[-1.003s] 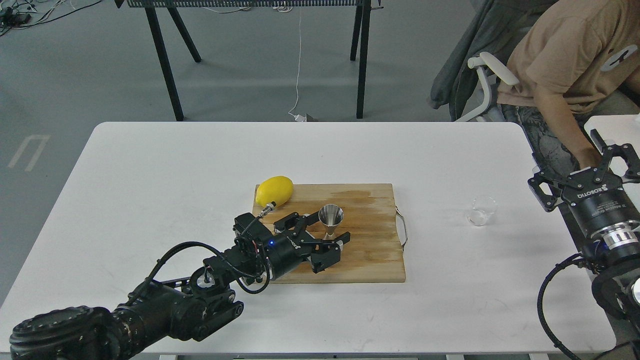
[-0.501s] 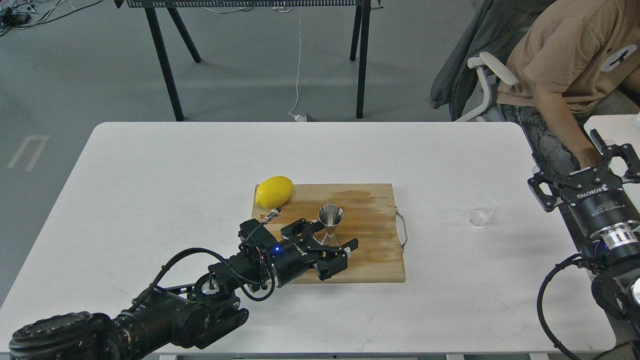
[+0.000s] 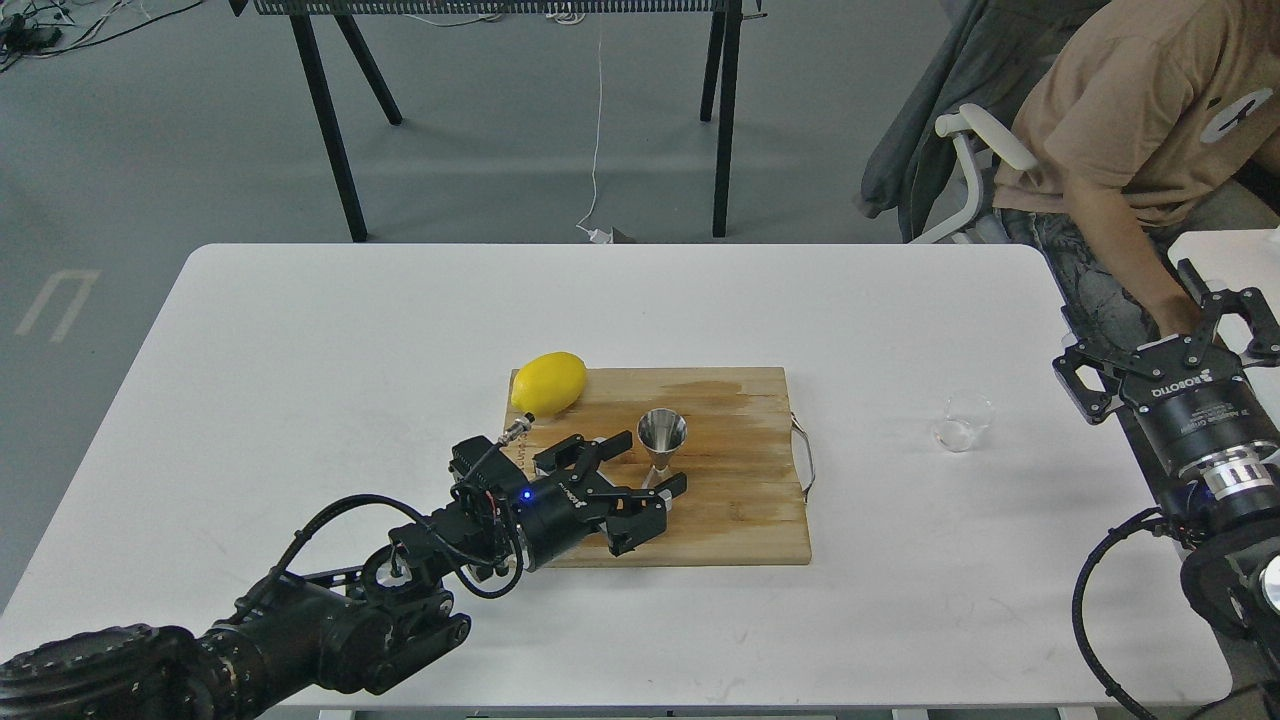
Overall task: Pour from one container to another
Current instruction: 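Withdraw the left gripper back toward the table edge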
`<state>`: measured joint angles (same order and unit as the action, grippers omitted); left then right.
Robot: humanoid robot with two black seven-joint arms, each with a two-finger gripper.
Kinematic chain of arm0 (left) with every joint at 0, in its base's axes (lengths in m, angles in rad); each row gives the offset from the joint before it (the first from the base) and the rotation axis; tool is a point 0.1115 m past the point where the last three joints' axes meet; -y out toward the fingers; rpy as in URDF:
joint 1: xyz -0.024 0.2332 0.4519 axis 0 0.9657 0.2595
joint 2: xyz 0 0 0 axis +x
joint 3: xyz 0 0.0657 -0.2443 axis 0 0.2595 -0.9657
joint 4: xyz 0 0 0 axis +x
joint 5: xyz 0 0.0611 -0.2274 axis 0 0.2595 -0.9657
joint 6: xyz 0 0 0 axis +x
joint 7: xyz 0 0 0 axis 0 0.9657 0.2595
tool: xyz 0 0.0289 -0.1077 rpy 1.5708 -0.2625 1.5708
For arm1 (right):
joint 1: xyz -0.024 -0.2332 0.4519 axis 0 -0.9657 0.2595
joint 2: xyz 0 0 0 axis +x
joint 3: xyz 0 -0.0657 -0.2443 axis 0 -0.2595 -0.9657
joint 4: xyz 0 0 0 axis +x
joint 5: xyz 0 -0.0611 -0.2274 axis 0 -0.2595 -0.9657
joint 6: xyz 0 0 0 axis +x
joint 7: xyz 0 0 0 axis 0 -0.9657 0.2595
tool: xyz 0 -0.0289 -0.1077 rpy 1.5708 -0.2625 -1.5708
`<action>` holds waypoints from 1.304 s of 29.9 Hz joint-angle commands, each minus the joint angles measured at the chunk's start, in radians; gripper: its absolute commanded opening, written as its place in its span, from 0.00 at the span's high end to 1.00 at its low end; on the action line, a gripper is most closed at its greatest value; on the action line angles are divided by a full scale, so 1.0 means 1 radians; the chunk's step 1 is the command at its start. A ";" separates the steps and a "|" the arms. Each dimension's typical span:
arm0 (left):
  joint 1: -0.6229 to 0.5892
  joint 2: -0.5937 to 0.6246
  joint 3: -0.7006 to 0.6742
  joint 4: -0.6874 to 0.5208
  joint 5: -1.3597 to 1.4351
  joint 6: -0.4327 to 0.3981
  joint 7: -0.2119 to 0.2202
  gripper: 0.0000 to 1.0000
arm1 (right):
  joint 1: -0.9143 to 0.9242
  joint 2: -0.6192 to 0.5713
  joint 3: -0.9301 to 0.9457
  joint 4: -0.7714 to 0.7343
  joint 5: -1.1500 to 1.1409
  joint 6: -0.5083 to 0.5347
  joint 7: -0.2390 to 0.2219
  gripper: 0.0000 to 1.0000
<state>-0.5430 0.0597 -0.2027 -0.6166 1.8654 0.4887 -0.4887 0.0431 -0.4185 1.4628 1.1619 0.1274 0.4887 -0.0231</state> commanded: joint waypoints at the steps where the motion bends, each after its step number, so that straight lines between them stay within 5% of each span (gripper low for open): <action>1: 0.008 0.017 0.000 0.000 0.000 0.000 0.000 0.06 | 0.000 0.000 -0.001 -0.001 0.000 0.000 0.000 0.01; 11: 0.026 0.124 -0.018 -0.015 -0.012 0.000 0.000 0.07 | -0.011 -0.002 0.001 0.001 0.000 0.000 0.000 0.01; 21: -0.025 0.442 -0.145 -0.253 -0.437 -0.011 0.000 0.08 | -0.008 0.003 0.008 0.002 0.000 0.000 0.000 0.01; 33: -0.012 0.532 -0.422 -0.305 -0.788 -0.928 0.000 0.06 | -0.008 0.003 0.008 0.024 0.000 0.000 -0.001 0.01; 39: -0.021 0.598 -0.426 -0.238 -1.064 -0.977 0.000 0.06 | -0.003 0.017 0.007 0.041 0.003 0.000 -0.003 0.01</action>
<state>-0.5592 0.6338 -0.6281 -0.9060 0.9463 -0.4788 -0.4887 0.0365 -0.4121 1.4711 1.1964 0.1273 0.4887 -0.0235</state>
